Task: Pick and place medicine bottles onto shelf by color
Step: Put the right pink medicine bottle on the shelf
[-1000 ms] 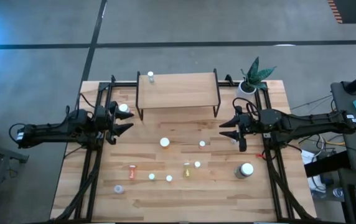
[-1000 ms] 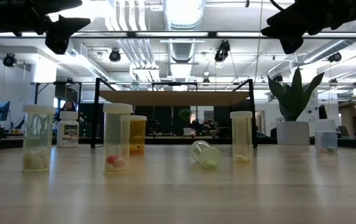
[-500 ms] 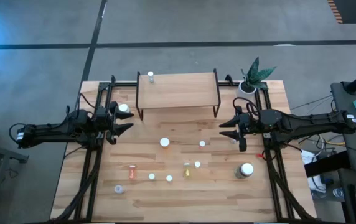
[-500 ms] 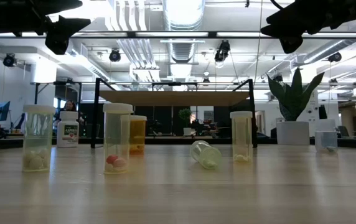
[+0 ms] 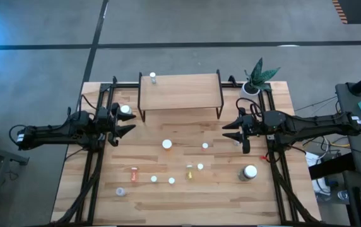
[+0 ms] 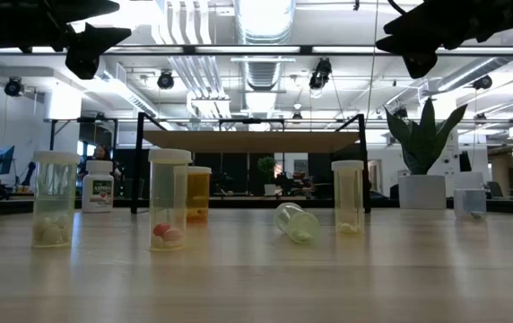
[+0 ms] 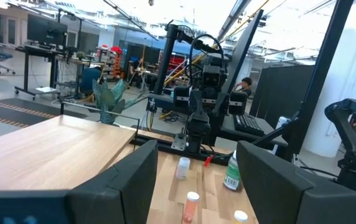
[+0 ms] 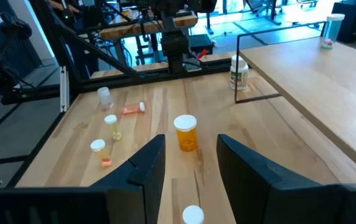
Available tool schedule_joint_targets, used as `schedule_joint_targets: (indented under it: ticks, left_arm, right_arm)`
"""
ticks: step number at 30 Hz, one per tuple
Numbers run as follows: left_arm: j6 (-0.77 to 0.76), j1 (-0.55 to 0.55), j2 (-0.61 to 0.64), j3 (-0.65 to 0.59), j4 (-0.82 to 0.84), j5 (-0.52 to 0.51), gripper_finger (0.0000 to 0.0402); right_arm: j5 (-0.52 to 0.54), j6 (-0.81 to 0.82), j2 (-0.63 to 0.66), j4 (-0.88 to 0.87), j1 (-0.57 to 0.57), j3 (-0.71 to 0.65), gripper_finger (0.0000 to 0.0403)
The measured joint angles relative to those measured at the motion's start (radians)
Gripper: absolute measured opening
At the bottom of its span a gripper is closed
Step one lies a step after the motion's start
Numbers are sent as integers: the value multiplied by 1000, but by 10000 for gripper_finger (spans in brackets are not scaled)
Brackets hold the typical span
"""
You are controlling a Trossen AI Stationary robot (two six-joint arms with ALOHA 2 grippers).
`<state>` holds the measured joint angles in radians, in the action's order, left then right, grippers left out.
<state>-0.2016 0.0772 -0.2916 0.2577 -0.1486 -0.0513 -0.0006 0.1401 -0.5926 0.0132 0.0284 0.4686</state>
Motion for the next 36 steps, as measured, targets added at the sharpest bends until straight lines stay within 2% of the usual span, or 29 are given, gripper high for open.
schedule_joint_targets:
  ticks: [30,36]
  left_arm:
    - [5,0,-2,0,0,1,203]
    - [2,0,0,0,0,-13,203]
  right_arm:
    - [1,-36,-17,6,0,0,136]
    - [1,-36,-62,11,0,0,168]
